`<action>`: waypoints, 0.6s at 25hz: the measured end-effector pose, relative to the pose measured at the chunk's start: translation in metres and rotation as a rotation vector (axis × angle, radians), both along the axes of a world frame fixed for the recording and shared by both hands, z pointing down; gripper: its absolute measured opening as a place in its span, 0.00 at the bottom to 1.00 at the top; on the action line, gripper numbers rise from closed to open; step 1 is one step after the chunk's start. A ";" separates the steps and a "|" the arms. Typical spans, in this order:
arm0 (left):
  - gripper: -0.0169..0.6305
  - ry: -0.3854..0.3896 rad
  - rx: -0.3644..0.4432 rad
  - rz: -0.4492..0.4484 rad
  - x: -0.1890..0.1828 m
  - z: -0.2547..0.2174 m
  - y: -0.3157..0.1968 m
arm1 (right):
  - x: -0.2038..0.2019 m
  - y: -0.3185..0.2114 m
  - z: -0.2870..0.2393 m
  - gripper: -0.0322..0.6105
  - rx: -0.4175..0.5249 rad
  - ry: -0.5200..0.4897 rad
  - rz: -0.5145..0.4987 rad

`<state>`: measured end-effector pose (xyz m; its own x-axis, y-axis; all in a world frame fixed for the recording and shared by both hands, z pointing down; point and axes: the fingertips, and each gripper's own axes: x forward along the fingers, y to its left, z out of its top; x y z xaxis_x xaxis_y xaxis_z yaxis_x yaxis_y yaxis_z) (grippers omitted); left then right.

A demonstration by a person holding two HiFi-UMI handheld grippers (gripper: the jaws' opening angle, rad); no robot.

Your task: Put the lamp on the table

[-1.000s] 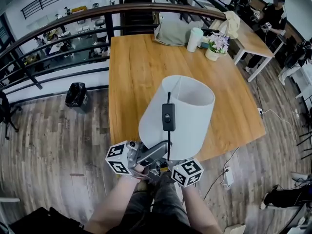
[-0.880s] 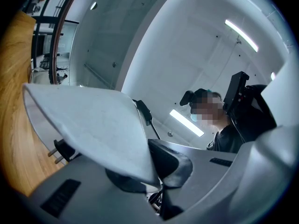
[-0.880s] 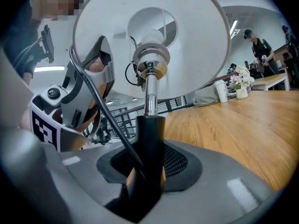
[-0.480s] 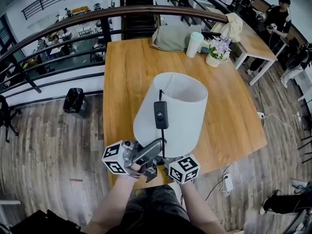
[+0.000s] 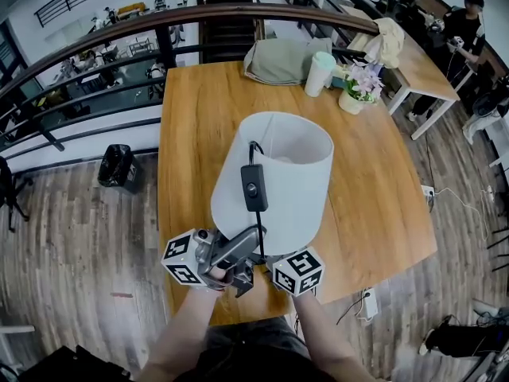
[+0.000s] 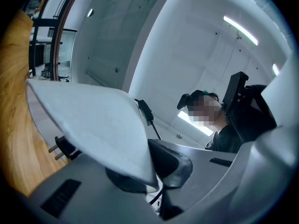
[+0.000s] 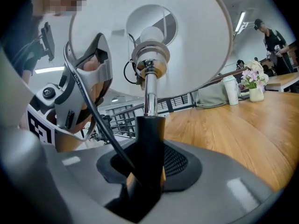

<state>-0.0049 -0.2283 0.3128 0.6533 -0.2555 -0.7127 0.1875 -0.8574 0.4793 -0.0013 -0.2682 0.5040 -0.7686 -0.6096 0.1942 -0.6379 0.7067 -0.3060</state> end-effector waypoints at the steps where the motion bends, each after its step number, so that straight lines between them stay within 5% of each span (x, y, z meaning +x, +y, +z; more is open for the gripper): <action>1: 0.04 0.001 -0.002 -0.003 0.000 0.001 -0.004 | 0.000 -0.004 0.001 0.29 0.001 0.002 -0.005; 15: 0.03 0.009 -0.018 -0.048 0.000 0.007 -0.037 | -0.001 -0.035 0.006 0.29 0.020 0.011 -0.052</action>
